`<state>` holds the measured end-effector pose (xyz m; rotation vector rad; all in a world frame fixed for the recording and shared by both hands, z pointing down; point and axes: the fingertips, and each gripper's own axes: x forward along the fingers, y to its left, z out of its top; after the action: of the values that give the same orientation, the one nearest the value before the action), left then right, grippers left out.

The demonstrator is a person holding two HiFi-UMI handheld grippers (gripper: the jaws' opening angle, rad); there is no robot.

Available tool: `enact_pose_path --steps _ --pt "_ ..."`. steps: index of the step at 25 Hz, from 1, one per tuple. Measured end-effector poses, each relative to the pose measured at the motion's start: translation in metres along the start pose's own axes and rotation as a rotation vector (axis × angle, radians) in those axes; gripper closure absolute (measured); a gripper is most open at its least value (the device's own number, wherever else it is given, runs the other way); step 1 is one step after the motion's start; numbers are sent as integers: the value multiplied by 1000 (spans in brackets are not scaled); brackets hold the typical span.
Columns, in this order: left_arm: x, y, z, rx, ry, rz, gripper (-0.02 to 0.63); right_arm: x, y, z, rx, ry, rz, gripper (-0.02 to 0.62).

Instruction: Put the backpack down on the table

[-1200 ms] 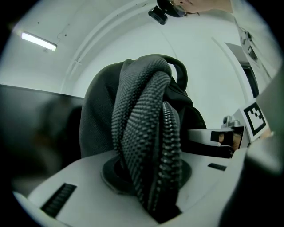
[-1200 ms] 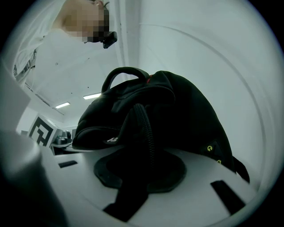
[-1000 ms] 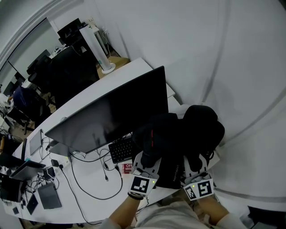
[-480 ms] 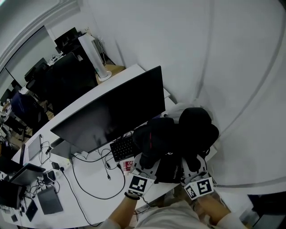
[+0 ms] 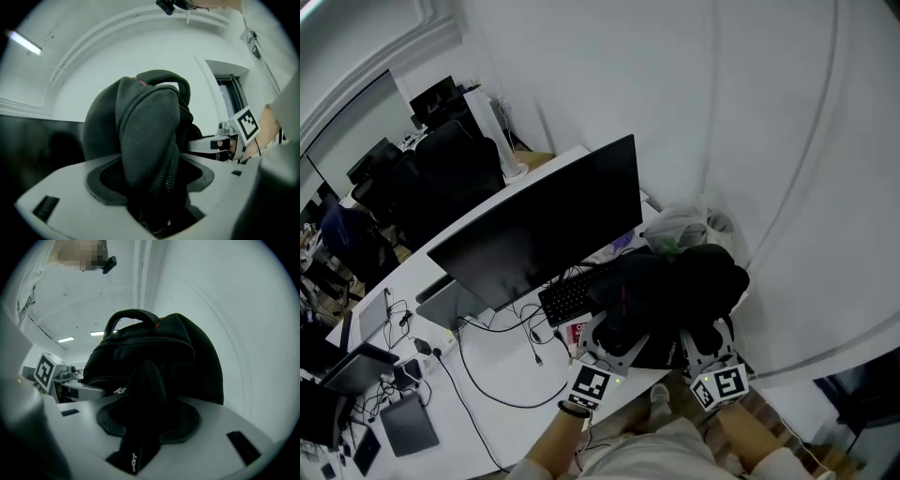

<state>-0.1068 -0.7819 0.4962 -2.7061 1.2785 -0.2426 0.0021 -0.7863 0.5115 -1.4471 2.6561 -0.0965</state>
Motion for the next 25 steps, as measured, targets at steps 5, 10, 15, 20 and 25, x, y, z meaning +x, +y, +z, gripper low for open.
enact_pose_path --steps 5,10,15,20,25 --pt "-38 -19 -4 34 13 -12 284 -40 22 1 -32 12 -43 432" --pt "-81 -40 -6 29 10 -28 282 -83 36 1 -69 13 -120 420" --pt "-128 -44 -4 8 -20 28 282 -135 58 14 -91 -27 -169 420" --pt "-187 -46 22 -47 -109 134 329 -196 75 32 -90 -60 -217 421" --pt "-236 -58 43 -81 -176 210 428 -264 70 44 -54 -100 -286 489"
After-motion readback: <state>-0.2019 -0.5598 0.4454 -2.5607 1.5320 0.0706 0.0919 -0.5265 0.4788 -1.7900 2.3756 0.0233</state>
